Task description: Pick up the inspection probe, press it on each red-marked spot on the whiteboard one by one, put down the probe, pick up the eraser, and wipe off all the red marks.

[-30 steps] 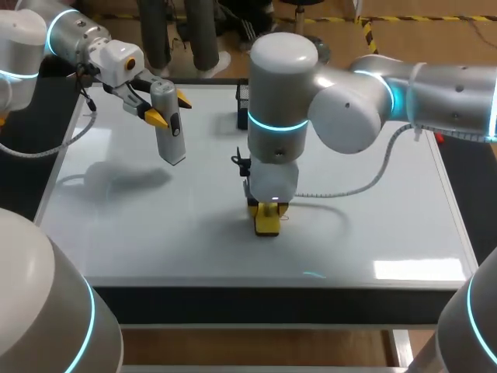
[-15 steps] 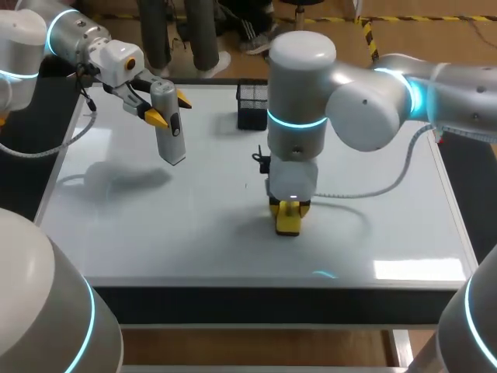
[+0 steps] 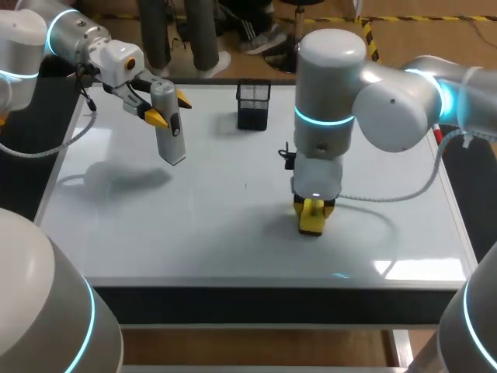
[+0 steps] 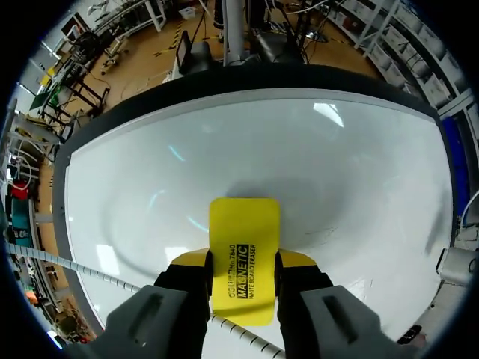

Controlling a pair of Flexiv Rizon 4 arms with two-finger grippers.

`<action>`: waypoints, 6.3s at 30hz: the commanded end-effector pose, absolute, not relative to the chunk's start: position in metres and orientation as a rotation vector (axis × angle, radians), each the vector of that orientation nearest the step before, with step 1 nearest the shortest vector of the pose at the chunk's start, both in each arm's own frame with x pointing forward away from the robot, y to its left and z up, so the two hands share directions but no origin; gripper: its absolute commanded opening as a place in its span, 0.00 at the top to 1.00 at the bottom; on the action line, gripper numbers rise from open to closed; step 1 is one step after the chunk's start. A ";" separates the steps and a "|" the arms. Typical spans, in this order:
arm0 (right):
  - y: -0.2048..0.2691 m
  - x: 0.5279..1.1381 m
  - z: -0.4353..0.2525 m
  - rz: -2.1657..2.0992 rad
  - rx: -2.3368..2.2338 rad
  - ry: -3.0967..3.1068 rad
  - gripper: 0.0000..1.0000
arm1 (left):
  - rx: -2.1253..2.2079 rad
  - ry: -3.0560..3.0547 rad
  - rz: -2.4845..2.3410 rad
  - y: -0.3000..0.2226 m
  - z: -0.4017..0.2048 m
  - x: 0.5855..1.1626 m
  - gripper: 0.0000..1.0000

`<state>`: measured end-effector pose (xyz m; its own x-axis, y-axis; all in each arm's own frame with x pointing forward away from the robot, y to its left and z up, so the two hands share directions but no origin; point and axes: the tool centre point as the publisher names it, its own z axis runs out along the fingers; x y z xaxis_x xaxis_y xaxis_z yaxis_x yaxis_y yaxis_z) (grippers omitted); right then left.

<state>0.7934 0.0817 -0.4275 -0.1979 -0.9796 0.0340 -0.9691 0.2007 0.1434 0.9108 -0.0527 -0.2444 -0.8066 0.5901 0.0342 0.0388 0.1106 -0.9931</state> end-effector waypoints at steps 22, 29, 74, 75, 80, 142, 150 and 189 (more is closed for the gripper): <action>0.046 0.842 -0.370 -0.093 2.044 -2.287 1.00 | -0.612 -1.969 1.738 -0.053 -0.243 0.912 1.00; 0.049 0.851 -0.363 -0.088 2.048 -2.301 1.00 | -0.612 -1.969 1.738 -0.053 -0.243 0.912 1.00; 0.069 0.999 -0.379 -0.111 2.137 -2.195 1.00 | -0.612 -1.969 1.738 -0.053 -0.243 0.912 1.00; 0.069 1.004 -0.379 -0.112 2.135 -2.195 1.00 | -0.612 -1.969 1.738 -0.053 -0.243 0.912 1.00; 0.070 1.025 -0.386 -0.110 2.126 -2.191 1.00 | -0.612 -1.969 1.738 -0.053 -0.243 0.912 1.00; 0.016 1.060 -0.397 -0.043 1.852 -2.445 0.00 | -0.612 -1.969 1.738 -0.053 -0.243 0.912 1.00; -0.009 1.052 -0.371 -0.162 1.555 -2.750 0.00 | -0.612 -1.969 1.738 -0.053 -0.243 0.912 1.00; -0.073 1.023 -0.266 -0.745 0.687 -3.343 0.00 | -0.612 -1.969 1.738 -0.053 -0.243 0.912 1.00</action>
<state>1.0265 -0.0715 -0.2646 -0.8695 -0.2971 -0.3945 -0.4359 0.8372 0.3303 0.9108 -0.0527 -0.2444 -0.8065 0.5903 0.0341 0.0389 0.1105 -0.9931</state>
